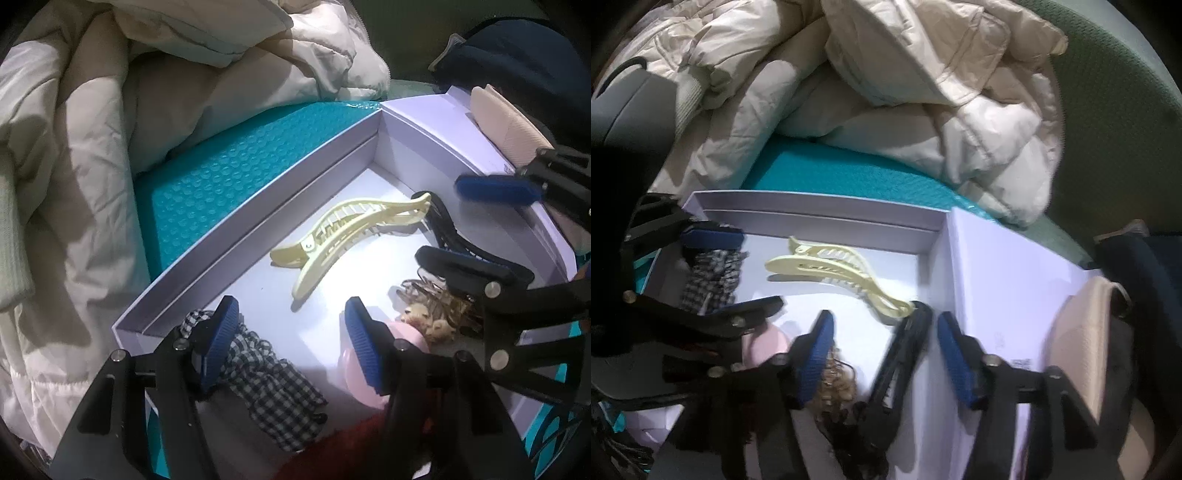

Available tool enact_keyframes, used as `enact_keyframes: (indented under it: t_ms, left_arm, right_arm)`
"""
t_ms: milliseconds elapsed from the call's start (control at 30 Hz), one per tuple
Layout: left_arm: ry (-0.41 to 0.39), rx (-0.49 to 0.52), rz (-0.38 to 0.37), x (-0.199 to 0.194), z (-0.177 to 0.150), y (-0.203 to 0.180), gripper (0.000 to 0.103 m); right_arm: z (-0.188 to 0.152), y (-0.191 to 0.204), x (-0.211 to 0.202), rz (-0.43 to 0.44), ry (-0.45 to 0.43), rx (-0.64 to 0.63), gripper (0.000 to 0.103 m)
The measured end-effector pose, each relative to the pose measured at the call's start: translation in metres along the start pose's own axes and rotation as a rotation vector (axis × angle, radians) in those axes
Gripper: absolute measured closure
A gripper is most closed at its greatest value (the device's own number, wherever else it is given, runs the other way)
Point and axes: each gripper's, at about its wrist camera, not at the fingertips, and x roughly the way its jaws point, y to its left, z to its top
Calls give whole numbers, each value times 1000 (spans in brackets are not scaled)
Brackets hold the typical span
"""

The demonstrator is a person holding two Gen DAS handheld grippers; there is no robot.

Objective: Organize objects
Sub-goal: 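Lower the yellow claw clip into the box with both grippers, then open both grippers and lift them out of the box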

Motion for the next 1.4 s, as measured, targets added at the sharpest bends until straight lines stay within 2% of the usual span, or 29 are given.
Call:
enact_keyframes:
  t_ms: [267, 500, 800, 1100, 1400]
  left_arm:
    - [-27, -15, -2, -23, -5, -1, 36]
    - [-69, -41, -16, -56, -8, 4, 33]
    - [-128, -56, 30, -106, -15, 9, 31]
    - [-183, -85, 2, -166, -34, 14, 30]
    - [-233, -129, 16, -227, -65, 16, 26]
  right_arm:
    - [-7, 2, -21, -33, -16, 6, 40]
    - [-6, 5, -50, -49, -46, 9, 40]
    - [-6, 16, -98, -87, -97, -3, 40]
    - [-12, 27, -153, -145, -148, 9, 40]
    - [-30, 46, -205, -168, -168, 38, 40]
